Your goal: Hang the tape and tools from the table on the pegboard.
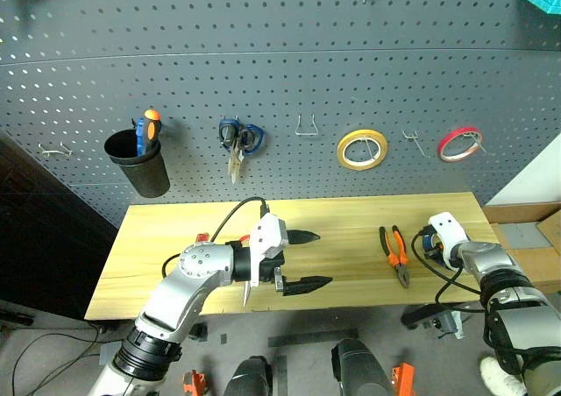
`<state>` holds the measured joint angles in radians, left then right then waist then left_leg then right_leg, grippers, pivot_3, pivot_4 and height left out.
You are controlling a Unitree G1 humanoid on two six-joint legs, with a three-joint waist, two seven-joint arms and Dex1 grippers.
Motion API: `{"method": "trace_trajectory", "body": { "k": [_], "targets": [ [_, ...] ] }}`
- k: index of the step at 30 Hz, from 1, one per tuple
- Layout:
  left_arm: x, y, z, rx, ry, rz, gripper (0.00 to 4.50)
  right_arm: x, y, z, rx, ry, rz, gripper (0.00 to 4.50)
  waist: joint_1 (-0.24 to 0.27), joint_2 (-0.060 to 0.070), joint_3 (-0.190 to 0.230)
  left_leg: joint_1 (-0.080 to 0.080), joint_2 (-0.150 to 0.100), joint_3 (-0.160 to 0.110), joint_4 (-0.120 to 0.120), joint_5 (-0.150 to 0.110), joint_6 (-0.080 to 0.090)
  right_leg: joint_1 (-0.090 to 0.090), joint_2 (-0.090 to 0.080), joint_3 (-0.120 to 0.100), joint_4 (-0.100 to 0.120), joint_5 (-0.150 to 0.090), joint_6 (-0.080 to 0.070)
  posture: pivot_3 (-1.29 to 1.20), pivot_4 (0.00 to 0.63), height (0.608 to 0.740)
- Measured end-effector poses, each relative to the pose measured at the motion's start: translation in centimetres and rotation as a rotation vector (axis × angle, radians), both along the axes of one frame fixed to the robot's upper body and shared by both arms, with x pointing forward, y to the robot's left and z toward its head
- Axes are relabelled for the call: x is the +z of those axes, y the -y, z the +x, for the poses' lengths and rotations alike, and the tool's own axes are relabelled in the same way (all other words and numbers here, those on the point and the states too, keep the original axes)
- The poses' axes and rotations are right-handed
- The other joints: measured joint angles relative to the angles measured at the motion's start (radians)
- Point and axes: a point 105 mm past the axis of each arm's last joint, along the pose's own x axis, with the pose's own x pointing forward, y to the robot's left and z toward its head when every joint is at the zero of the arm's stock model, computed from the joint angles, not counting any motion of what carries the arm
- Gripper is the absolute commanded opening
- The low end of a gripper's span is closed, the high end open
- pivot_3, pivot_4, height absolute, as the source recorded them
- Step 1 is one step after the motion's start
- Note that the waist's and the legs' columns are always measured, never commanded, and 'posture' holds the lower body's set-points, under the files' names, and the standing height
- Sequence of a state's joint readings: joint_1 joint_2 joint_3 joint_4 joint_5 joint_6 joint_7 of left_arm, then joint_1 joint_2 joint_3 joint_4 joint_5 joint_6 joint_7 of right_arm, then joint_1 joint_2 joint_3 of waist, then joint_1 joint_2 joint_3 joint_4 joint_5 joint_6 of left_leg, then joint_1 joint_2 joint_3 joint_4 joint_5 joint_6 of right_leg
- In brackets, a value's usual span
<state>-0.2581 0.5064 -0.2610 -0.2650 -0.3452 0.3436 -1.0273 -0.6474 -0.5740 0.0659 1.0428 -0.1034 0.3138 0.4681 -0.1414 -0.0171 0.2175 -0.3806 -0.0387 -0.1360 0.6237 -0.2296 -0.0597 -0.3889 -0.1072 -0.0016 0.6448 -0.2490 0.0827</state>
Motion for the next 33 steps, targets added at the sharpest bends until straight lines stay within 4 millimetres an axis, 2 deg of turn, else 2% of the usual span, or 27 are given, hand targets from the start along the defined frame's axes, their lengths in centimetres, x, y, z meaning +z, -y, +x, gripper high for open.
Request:
{"method": "trace_trajectory", "body": {
  "k": [2, 4, 8, 10, 12, 15, 17, 18, 22, 24, 29, 30, 33],
  "targets": [
    [-0.6, -0.4, 0.0, -0.002, 0.017, 0.036, 4.5, 0.1, 0.3, -0.3, 0.012, 0.031, -0.03, 0.67, 0.003, 0.001, 0.0, -0.001, -0.001, 0.0, 0.0, 0.0, 0.0, 0.0, 0.0, 0.001, 0.0, 0.0, 0.0, -0.22, 0.184, 0.74],
    [-0.9, -0.5, 0.2, 0.005, 0.03, 0.049, 4.5, 1.3, 0.4, -0.5, 0.029, 0.099, -0.045, 0.67, 0.004, 0.002, 0.001, -0.002, -0.001, 0.001, 0.0, 0.0, 0.001, -0.001, -0.001, 0.002, 0.0, 0.0, 0.001, -0.22, 0.18, 0.74],
    [-0.5, -0.1, 0.7, 0.012, 0.073, 0.022, 4.5, 6.1, -0.2, -1.0, 0.057, 0.29, -0.061, 0.67, 0.003, 0.003, 0.0, -0.003, -0.001, 0.001, 0.0, -0.001, 0.001, -0.003, 0.0, 0.002, 0.0, 0.0, 0.001, -0.26, 0.177, 0.74],
    [-0.2, 0.0, 1.3, 0.047, 0.094, 0.001, 4.5, 9.0, -2.1, -2.2, 0.125, 0.412, -0.102, 0.67, 0.003, 0.003, 0.0, -0.003, 0.0, 0.001, 0.0, -0.001, 0.001, -0.004, 0.0, 0.002, 0.0, 0.0, 0.001, -0.27, 0.176, 0.74],
    [-0.1, -0.2, 2.0, 0.092, 0.096, -0.02, 4.5, 11.5, -5.2, -3.9, 0.192, 0.534, -0.112, 0.67, 0.0, 0.004, 0.0, -0.004, 0.001, 0.002, 0.0, -0.001, 0.001, -0.006, 0.001, 0.003, 0.001, 0.0, 0.001, -0.27, 0.175, 0.74],
    [0.4, -0.8, 2.8, 0.136, 0.107, -0.035, 4.5, 13.3, -9.3, -6.6, 0.245, 0.679, -0.107, 0.67, 0.0, 0.003, -0.001, -0.004, 0.0, 0.002, 0.001, -0.001, 0.001, -0.007, 0.001, 0.004, 0.002, 0.0, 0.002, -0.28, 0.175, 0.74],
    [0.8, -1.0, 3.1, 0.154, 0.117, -0.049, 4.5, 14.3, -12.0, -7.6, 0.28, 0.752, -0.076, 0.67, -0.001, 0.003, -0.001, -0.004, 0.0, 0.004, 0.002, -0.001, 0.001, -0.007, 0.001, 0.006, 0.002, 0.002, 0.004, -0.29, 0.175, 0.74],
    [1.0, -1.0, 3.2, 0.154, 0.12, -0.056, 4.5, 14.8, -12.7, -7.6, 0.288, 0.786, -0.073, 0.67, -0.002, 0.003, 0.0, -0.004, -0.001, 0.005, 0.003, -0.001, 0.001, -0.007, 0.001, 0.008, 0.001, 0.002, 0.004, -0.29, 0.174, 0.74],
    [1.1, -1.0, 3.6, 0.159, 0.116, -0.065, 4.5, 17.8, -14.3, -6.1, 0.301, 0.924, -0.05, 0.67, -0.004, 0.003, -0.001, -0.004, -0.001, 0.006, 0.005, -0.001, 0.002, -0.006, 0.001, 0.011, 0.001, 0.006, 0.005, -0.29, 0.169, 0.74],
    [1.1, -1.0, 3.8, 0.161, 0.114, -0.068, 4.5, 18.5, -14.4, -4.7, 0.31, 0.952, -0.051, 0.67, -0.005, 0.002, -0.001, -0.003, -0.001, 0.006, 0.005, -0.001, 0.002, -0.006, 0.002, 0.011, 0.001, 0.006, 0.004, -0.28, 0.165, 0.74],
    [1.4, -0.8, 3.9, 0.159, 0.123, -0.074, 4.5, 17.5, -13.8, -1.1, 0.303, 0.919, -0.037, 0.67, -0.006, 0.002, -0.001, -0.005, 0.0, 0.007, 0.003, -0.001, 0.002, -0.008, 0.003, 0.012, 0.0, 0.006, 0.003, -0.27, 0.161, 0.74],
    [1.4, -0.8, 3.9, 0.159, 0.124, -0.074, 4.5, 17.4, -13.7, -0.4, 0.309, 0.917, -0.037, 0.67, -0.006, 0.002, -0.001, -0.006, -0.001, 0.008, 0.004, -0.001, 0.002, -0.009, 0.003, 0.014, 0.0, 0.009, -0.001, -0.27, 0.161, 0.74],
    [1.4, -0.8, 4.0, 0.161, 0.128, -0.071, 4.5, 16.9, -13.2, 1.7, 0.319, 0.895, -0.036, 0.67, -0.013, 0.002, -0.001, -0.012, -0.001, 0.01, 0.004, -0.001, 0.002, -0.016, 0.003, 0.016, 0.001, 0.01, -0.001, -0.27, 0.161, 0.74]
  ]
}}
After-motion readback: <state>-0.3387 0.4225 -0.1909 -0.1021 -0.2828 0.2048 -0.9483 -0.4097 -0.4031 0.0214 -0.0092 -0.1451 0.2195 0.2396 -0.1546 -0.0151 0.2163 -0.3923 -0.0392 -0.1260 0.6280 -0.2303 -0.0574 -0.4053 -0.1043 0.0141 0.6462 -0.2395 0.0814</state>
